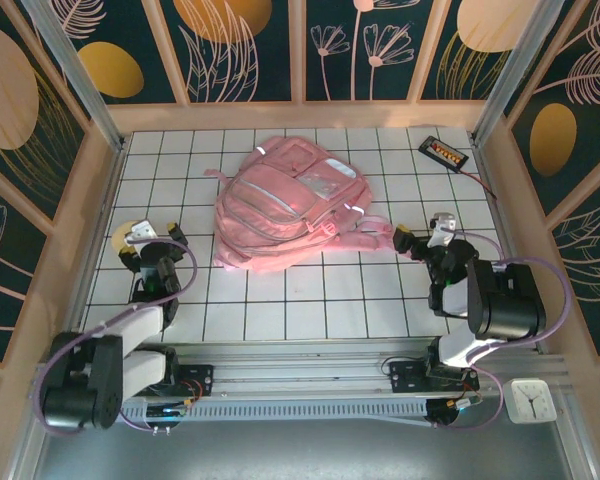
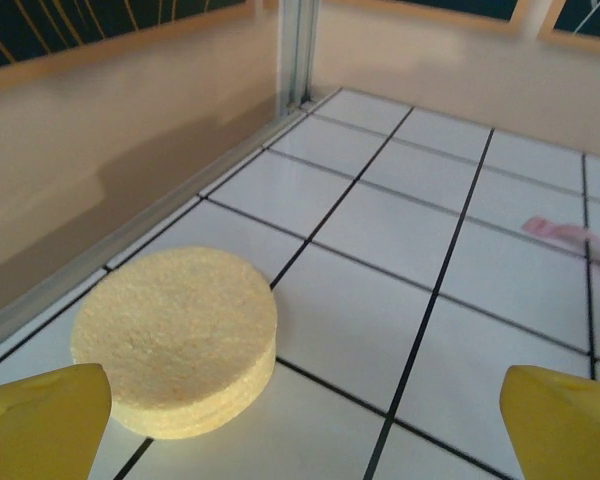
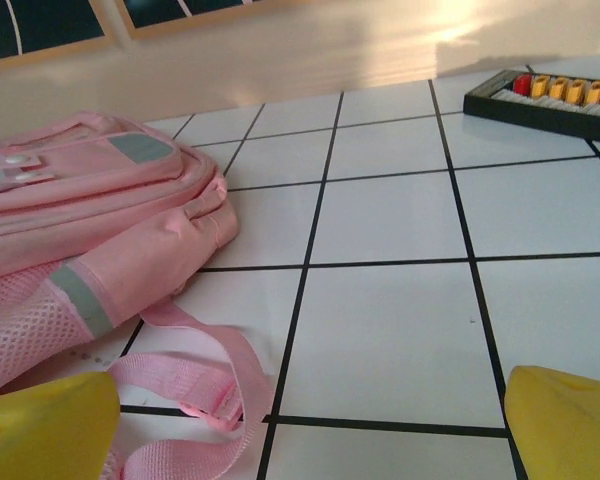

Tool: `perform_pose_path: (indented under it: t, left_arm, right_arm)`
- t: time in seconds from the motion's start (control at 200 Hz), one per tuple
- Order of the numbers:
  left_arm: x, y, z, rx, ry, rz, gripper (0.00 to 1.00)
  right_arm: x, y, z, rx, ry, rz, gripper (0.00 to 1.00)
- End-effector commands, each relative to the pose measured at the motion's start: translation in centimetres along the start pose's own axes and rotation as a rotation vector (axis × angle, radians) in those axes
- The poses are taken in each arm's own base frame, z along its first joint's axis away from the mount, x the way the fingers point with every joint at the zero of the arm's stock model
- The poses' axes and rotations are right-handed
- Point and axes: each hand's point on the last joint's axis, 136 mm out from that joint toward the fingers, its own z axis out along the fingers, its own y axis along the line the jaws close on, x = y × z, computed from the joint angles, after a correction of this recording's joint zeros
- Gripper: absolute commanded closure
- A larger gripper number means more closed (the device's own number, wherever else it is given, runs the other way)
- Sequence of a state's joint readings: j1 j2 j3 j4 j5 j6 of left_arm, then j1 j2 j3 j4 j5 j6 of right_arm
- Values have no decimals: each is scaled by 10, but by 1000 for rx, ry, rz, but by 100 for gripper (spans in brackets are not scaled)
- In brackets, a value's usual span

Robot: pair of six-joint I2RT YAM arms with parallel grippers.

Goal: Pack books, pencil case, and school supplies into a backpack

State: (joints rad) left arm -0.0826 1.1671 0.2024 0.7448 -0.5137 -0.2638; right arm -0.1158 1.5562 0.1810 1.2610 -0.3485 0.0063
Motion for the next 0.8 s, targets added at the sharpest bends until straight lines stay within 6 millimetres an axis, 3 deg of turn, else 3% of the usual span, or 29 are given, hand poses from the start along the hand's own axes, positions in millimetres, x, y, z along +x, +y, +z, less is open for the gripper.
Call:
perform_pose_path:
  t: [0.0, 0.19, 0.365, 0.535, 0.7, 0.791]
  left_arm:
    - [-27, -16, 8, 69, -116, -15, 1]
    - [-34, -45, 26, 182, -132, 62, 1]
    - [-21, -68, 21, 339, -149, 138, 1]
    - [-14, -66, 19, 376, -154, 129, 1]
    - [-19, -42, 27, 237, -162, 55, 1]
    - [-20, -40, 25, 230, -169, 53, 1]
  right_arm:
    - [-29, -3, 4, 53, -109, -48, 1]
    - [-30, -16, 7, 143, -111, -27, 1]
    - [-31, -16, 7, 144, -113, -26, 1]
    - [-31, -16, 7, 145, -113, -26, 1]
    - [-31, -16, 7, 145, -113, -26, 1]
    - [-32, -16, 7, 145, -115, -25, 1]
